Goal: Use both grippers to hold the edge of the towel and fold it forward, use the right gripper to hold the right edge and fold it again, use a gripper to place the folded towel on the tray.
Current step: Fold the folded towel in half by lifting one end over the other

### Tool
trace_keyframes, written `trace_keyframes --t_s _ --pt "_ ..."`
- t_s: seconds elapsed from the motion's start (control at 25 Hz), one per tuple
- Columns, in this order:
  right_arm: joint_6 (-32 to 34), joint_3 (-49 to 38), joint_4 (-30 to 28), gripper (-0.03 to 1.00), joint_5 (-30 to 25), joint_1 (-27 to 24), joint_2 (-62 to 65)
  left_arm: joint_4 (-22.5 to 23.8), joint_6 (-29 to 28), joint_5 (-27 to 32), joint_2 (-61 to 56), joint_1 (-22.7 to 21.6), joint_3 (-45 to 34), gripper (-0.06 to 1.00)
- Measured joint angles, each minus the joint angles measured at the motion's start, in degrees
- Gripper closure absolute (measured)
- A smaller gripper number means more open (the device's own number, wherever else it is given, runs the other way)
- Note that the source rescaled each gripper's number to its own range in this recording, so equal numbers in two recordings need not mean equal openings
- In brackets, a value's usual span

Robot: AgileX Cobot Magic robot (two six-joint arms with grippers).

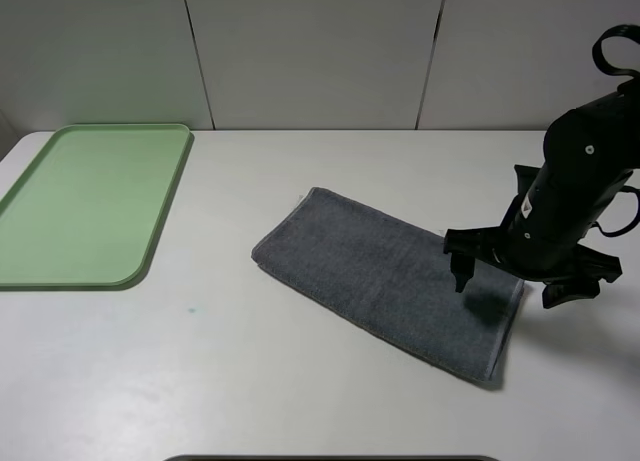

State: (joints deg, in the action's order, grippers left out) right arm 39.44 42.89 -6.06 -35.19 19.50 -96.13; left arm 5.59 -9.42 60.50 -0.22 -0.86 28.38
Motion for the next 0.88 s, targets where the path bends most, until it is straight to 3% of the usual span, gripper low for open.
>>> trace_keyframes --t_s 0.24,0.88 --pt "-3.9 -0.3 4.1 -0.03 2.6 -0.8 -2.3 0.0 0.0 0.0 0.0 0.0 0.0 -0.06" --pt "-6.9 -0.1 5.6 -0.02 5.6 -1.0 -9.5 0.0 0.0 0.0 0.0 0.0 0.0 -0.06"
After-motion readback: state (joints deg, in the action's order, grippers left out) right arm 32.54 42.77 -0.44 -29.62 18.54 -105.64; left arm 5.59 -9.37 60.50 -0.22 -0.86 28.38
